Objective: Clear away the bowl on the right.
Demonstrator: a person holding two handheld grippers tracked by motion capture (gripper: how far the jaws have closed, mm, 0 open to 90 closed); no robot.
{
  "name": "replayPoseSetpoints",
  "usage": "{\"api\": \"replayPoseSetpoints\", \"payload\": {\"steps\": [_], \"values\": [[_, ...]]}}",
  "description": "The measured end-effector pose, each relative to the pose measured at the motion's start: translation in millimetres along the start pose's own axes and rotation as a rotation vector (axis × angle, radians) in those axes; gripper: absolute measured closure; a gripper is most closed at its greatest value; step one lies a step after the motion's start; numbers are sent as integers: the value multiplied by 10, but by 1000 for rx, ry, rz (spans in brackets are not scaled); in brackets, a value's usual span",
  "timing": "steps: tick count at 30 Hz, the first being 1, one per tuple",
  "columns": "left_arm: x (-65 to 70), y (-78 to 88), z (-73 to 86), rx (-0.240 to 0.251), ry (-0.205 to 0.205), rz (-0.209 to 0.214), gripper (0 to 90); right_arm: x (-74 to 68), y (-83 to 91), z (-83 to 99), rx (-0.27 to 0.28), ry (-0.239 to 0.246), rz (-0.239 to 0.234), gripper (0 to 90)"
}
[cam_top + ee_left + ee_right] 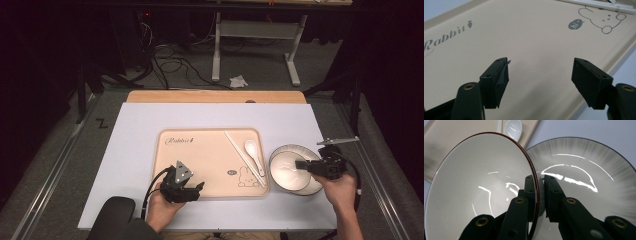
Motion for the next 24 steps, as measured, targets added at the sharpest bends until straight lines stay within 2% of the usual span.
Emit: {"api": "replayPoseSetpoints", "payload": {"steps": [5,10,17,20,23,24], "values": [[-43,48,53,-4,22,-23,303,-39,-131,-99,-24,31,-11,830],[-103,118,101,4,54,-47,303,-106,-209,-205,-24,57,-37,830],[-139,175,160,0,74,-75,303,-227,-321,-323,-33,94,-74,830],[-160,214,172,12,79,-91,307,-275,-367,-365,-44,110,-78,830],[-175,265,167,45,88,-102,323,-299,-419,-387,-50,117,-98,830],[-179,266,179,35,92,-98,323,-319,-442,-397,-51,113,-109,829]]}}
Point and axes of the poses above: each handheld gripper's, and its own axes: y roughly backward along the jaws, z roughly out of its underside, x roughly to its right, the point moved 7 cm from there along -y, roughly forward along the jaws, and after that the axes turned 2 degrees about -x, right-handed, at the moved point
